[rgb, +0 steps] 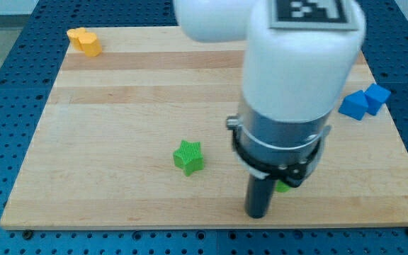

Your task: Push the green circle to the right side of the board

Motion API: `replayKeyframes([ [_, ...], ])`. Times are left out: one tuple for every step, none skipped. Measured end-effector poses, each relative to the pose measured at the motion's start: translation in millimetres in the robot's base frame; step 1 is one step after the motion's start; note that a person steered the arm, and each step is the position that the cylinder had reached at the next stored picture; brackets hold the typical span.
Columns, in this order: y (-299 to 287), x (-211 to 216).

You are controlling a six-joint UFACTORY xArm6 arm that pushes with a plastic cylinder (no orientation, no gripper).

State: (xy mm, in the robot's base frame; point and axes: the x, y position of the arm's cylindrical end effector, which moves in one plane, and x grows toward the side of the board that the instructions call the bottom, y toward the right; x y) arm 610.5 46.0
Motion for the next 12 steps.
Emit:
replayKeyframes([
  [-23.5,0.4],
  [-27.3,-16.3],
  [-22.1,-35.4],
  [-3.9,-39.3],
  [23.6,-36.8],
  [43.4,-34.2],
  [46.4,-36.4],
  [43.2,-36.4],
  [23.7,-36.4],
  [27.8,-36.4],
  [52.9,-39.1],
  [72.7,-52.6],
])
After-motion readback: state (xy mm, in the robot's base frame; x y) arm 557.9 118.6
